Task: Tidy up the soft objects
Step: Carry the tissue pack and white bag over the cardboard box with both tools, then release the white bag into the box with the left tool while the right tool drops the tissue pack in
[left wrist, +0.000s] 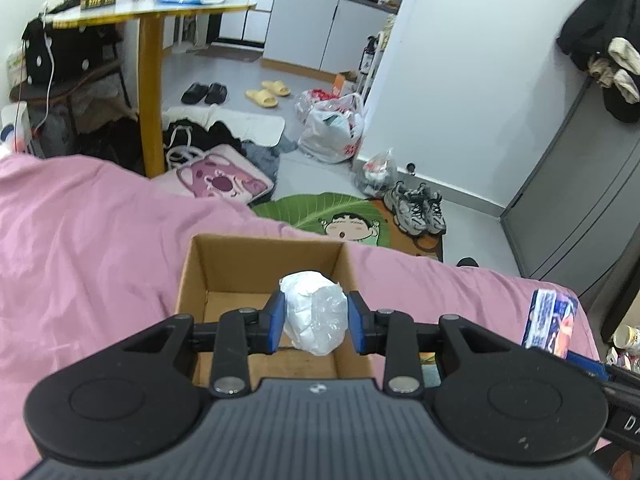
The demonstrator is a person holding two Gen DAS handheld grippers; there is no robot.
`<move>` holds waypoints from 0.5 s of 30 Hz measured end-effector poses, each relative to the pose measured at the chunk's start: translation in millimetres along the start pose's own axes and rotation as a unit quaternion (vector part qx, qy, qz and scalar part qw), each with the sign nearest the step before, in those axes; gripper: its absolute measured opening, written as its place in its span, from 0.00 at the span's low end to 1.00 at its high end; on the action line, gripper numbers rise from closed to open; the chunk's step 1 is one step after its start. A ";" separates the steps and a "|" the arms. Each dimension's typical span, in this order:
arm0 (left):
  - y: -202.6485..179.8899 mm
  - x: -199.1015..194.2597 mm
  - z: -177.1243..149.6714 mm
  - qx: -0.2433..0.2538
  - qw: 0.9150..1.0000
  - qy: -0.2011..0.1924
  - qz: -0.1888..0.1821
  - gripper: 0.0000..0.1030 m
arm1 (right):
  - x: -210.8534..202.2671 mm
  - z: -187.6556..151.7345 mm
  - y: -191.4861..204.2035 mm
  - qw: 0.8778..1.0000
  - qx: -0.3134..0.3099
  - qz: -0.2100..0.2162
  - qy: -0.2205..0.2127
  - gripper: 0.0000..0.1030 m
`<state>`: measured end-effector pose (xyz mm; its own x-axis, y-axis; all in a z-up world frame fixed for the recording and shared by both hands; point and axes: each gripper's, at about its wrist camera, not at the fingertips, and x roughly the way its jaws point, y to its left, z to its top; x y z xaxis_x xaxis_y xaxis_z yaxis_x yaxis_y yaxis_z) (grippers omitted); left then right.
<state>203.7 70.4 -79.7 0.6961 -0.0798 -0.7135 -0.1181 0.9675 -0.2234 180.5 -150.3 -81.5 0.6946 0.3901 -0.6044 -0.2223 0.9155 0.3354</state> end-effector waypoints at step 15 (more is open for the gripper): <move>31.1 32.2 0.0 -0.047 0.999 0.024 -0.004 0.31 | 50.1 3.6 17.4 1.000 0.011 0.013 0.025 0.48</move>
<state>222.4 97.9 -109.6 0.6630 -0.1007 -0.7418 -0.1807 0.9401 -0.2892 213.9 -115.2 -103.3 0.6534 0.4189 -0.6306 -0.2250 0.9028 0.3666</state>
